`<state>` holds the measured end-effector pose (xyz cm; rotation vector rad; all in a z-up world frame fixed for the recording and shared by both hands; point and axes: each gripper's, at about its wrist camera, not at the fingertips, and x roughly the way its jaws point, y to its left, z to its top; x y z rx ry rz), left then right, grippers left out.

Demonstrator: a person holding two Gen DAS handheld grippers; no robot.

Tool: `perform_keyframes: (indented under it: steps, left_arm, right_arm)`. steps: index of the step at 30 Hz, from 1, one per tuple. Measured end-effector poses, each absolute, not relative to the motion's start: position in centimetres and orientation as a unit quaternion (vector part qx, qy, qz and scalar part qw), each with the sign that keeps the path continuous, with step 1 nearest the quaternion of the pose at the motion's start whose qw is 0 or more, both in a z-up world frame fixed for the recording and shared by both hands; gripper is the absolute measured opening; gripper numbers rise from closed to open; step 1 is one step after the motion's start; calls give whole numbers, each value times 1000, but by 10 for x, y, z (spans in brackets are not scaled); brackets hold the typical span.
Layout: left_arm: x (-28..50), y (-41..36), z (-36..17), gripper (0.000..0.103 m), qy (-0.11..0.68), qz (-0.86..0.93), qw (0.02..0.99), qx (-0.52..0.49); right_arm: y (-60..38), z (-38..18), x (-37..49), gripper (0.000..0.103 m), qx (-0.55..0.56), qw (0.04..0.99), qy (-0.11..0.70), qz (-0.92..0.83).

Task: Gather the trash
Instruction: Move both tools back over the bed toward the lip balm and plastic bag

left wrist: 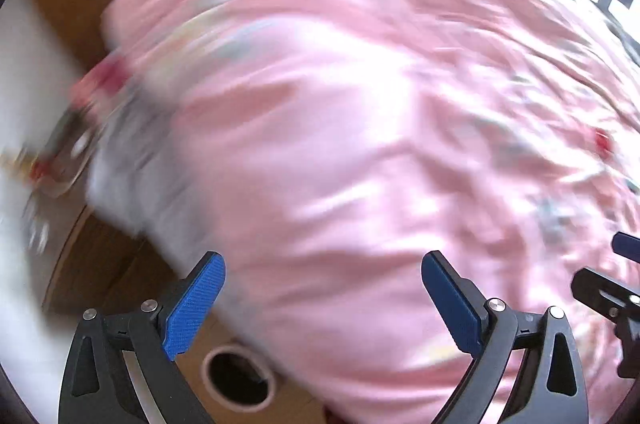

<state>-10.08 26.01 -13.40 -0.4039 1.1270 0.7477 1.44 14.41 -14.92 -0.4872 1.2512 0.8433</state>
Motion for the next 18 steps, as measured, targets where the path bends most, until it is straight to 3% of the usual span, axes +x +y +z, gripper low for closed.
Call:
perform_keyframes:
  steps: [11,18]
  left_arm:
    - [114,121,-118,99,535,124,831,-88]
    - [175,69,-140,99,557,87,823,-72]
  right_arm:
    - [-37,-115,150,98,-57,809,550,198]
    - [-122,-119,232,99,17,817,560,139]
